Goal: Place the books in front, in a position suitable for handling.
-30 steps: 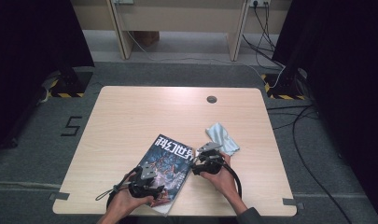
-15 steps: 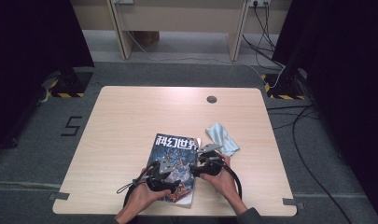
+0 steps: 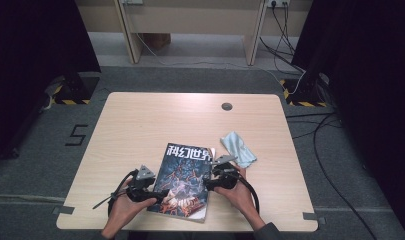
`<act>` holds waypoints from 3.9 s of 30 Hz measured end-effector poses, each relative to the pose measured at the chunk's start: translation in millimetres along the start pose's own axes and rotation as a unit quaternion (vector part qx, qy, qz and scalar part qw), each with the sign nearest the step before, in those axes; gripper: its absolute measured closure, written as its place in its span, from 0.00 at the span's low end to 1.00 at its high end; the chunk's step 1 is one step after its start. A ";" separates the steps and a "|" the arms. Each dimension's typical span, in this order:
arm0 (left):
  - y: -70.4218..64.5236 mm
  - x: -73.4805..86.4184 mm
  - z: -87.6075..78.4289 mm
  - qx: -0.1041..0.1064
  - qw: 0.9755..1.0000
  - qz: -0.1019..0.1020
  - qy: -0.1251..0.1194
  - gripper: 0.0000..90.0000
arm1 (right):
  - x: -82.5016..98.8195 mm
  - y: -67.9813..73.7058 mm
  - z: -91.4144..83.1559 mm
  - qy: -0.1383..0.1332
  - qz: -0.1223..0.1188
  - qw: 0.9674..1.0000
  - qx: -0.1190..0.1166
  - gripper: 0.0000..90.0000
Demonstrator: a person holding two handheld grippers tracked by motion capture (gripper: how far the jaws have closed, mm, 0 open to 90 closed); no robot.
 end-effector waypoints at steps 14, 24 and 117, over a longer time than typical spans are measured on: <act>-7.2 11.5 8.5 0.005 0.999 0.011 0.030 0.33 | 1.3 7.7 0.2 0.000 -0.006 1.000 -0.011 0.34; -28.5 0.5 23.2 -0.002 0.998 0.050 0.031 0.30 | 2.1 -16.3 -0.9 -0.001 -0.001 1.000 0.023 0.34; -27.8 19.7 -1.2 0.024 0.999 0.027 -0.019 0.23 | -29.0 -138.6 4.3 -0.036 0.060 0.994 0.085 0.55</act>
Point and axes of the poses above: each handheld gripper's, and its own axes: z roughly forward along the jaws, x roughly out of its underside, y roughly to its left, the point moved 9 cm from there along z, roughly forward along the jaws, and after that the axes turned 7 degrees about x, right-handed, at the moved point
